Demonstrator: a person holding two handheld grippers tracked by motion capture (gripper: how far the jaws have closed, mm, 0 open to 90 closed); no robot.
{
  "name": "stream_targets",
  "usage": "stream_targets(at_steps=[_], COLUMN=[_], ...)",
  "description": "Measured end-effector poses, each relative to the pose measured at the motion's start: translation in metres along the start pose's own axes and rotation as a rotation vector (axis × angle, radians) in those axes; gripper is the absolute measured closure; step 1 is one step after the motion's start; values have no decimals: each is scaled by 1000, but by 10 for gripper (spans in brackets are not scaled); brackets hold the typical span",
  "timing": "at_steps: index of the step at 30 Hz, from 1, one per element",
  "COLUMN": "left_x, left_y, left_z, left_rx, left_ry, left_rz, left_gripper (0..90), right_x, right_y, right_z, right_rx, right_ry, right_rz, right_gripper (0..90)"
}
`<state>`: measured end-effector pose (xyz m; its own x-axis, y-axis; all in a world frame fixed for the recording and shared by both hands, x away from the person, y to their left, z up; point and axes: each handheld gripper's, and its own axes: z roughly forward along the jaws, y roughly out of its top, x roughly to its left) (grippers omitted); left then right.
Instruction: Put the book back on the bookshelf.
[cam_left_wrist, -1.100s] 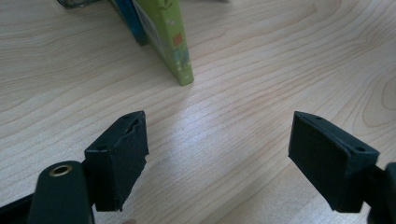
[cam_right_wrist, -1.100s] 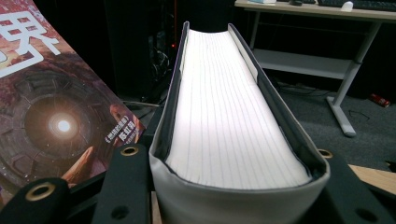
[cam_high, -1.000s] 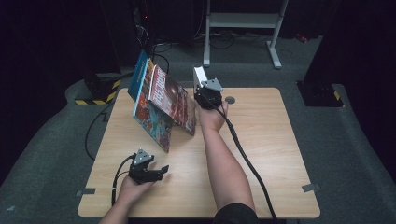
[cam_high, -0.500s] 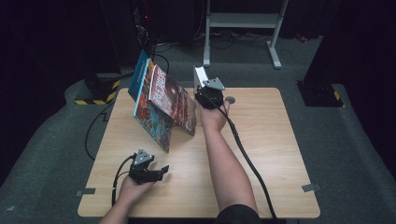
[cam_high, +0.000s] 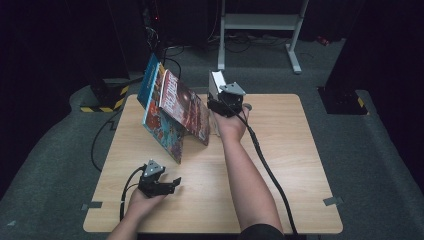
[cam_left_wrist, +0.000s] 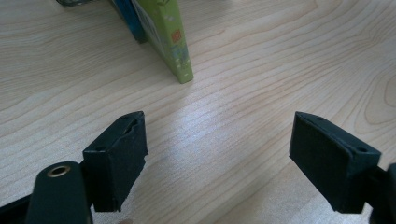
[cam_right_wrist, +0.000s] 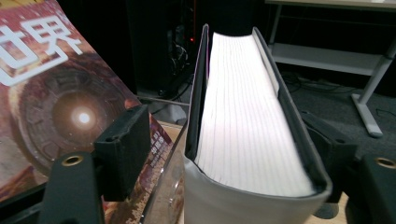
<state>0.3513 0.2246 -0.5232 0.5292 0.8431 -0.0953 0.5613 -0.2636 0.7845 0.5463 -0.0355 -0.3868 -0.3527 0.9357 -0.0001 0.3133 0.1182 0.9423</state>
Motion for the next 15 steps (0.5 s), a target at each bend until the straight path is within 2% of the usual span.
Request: stream_targets(at_steps=[2,5,8,15], left_x=[0,1,1,1], left_y=[0,1,0,1], left_z=[0,0,1,0], left_rx=[-1,4,4,10], left_ry=[1,12,9,22], left_rz=[-6,13,-4,5], left_gripper=[184,164,150,144], right_x=[-1,-3,-6,-9], right_y=[1,2,2,-1], right_z=[-3,-10,-15,-28], right_rx=[4,-4,-13,-17], right_ry=[4,13,27,39], right_rz=[4,8,6,2], right_gripper=[212,182,144,121])
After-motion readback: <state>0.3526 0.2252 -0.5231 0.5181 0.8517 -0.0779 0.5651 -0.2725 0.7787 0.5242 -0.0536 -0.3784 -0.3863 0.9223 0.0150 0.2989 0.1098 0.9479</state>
